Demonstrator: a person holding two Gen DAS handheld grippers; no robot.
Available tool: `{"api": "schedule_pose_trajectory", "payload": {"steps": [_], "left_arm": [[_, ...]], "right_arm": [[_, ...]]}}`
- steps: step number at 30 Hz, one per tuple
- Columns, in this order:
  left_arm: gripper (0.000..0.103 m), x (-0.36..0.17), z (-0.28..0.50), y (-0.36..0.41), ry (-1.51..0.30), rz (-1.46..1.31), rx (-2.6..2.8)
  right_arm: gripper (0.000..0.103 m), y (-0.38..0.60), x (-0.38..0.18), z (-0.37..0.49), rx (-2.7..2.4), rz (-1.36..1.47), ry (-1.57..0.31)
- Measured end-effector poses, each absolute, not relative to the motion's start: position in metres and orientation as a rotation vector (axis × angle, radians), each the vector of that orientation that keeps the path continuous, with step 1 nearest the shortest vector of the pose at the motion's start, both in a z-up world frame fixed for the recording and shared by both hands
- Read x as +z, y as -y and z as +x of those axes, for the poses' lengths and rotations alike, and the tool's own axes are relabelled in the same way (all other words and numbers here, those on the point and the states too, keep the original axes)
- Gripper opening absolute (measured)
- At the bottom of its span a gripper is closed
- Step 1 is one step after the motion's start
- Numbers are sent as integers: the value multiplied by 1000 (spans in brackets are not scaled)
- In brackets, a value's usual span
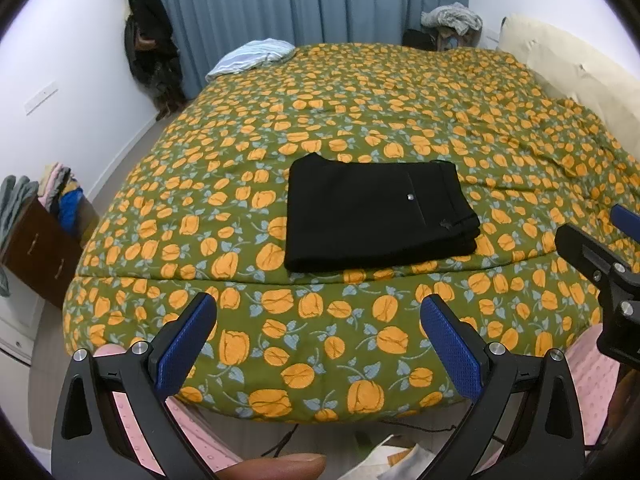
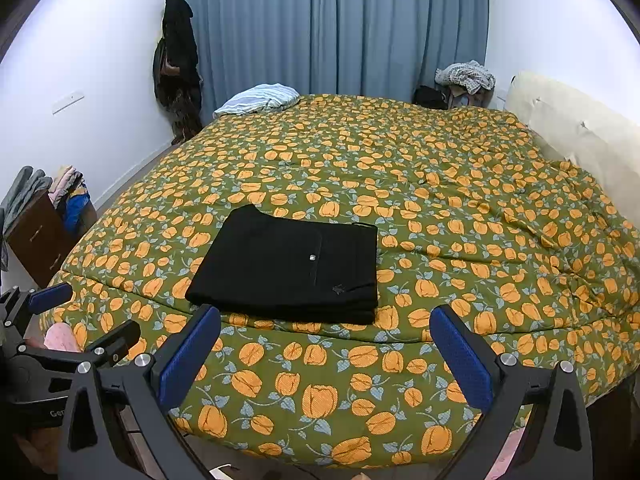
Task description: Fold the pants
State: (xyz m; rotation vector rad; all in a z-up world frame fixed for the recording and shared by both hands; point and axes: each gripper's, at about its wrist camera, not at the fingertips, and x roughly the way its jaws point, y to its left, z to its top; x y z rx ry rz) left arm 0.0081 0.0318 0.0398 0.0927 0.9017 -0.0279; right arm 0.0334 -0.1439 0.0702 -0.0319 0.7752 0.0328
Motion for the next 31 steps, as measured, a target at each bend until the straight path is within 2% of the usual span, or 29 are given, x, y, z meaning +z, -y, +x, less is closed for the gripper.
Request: {"api": "schedule_pose_trajectory", "payload": {"steps": [31], "left_arm": [[102,33,15,-34,-919,90,-43]], "right_arm": [[103,144,55,34,38,-31,-821]]}}
